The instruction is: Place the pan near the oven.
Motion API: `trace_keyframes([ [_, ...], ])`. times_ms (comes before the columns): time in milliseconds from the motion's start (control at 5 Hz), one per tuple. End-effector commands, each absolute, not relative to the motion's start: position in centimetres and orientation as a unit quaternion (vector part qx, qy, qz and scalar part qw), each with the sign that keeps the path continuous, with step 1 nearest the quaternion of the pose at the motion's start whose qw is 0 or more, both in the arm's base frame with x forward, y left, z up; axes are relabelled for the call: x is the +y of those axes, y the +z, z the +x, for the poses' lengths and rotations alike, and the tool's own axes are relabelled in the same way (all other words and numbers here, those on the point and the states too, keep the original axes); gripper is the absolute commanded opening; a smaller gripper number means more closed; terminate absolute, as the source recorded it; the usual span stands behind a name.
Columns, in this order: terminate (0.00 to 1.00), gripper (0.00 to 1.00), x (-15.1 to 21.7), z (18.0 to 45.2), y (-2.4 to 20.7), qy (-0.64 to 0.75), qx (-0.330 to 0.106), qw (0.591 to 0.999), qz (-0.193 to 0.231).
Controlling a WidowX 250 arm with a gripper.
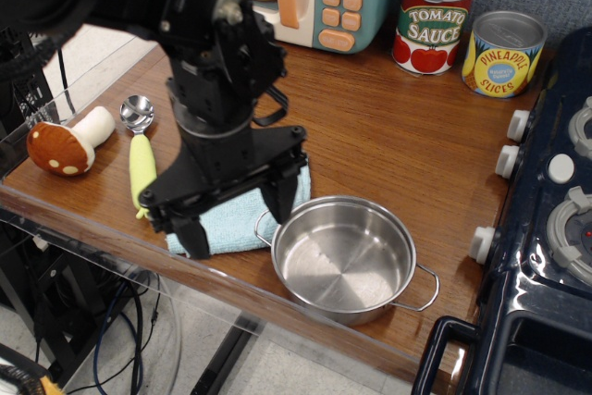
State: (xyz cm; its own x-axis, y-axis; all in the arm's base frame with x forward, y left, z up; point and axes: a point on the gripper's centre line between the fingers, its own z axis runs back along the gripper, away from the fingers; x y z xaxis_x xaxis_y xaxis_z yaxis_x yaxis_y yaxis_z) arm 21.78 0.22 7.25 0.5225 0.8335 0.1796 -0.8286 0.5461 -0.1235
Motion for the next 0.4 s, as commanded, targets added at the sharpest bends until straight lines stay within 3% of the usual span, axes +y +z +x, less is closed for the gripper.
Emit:
trace_keyframes([
  [0,0.00,1.00,-0.8,23.5,5.4,0.460,-0.134,0.877,0.014],
  [200,0.00,1.00,-1.1,24.6,4.3,0.459,-0.131,0.878,0.026],
])
